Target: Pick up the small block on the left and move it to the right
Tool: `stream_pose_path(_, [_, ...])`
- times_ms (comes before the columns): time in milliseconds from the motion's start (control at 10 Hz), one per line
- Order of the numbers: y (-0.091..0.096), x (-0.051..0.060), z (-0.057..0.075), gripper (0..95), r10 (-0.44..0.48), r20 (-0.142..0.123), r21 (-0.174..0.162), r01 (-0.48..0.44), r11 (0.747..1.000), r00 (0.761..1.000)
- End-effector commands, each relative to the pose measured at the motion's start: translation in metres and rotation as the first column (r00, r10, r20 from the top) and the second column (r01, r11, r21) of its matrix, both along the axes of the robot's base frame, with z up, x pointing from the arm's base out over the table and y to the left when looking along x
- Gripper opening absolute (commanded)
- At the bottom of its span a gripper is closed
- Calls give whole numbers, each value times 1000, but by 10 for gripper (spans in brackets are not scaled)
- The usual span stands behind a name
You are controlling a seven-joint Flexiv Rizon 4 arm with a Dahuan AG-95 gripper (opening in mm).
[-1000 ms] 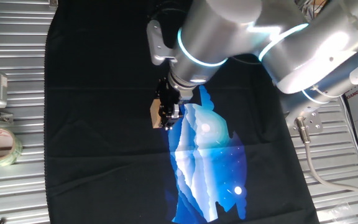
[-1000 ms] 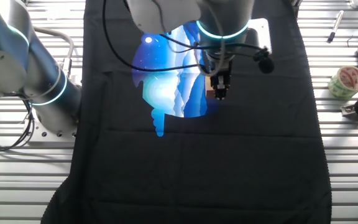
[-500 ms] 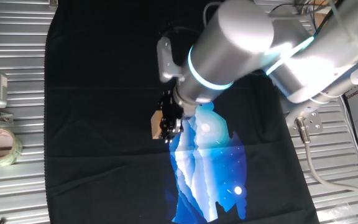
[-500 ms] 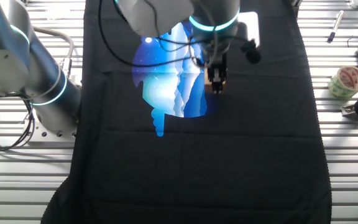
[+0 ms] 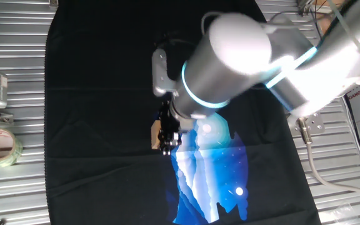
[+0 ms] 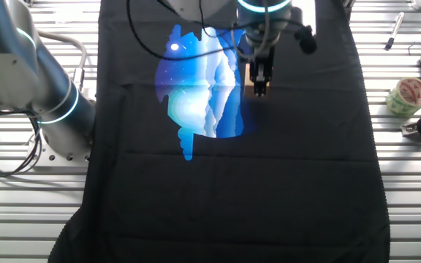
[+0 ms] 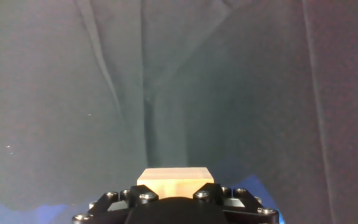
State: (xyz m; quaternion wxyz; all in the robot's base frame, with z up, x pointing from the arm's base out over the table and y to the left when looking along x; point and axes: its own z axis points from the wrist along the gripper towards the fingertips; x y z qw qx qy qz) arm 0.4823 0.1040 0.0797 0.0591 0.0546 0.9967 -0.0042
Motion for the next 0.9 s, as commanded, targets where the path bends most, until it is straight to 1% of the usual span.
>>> stream_pose_path(100, [10, 2, 0, 0, -10, -2, 1, 10, 1000, 1000])
stream_pose_path(300, [20, 2, 4, 0, -20, -4, 5, 20, 1000, 1000])
stream_pose_path(600, [40, 4, 9, 0, -43, -4, 1, 43, 999, 999])
stream_pose_path(800, [47, 3, 10, 0, -44, -3, 0, 44, 999, 999])
stream_pose_path(900, [54, 3, 11, 0, -43, -3, -1, 43, 999, 999])
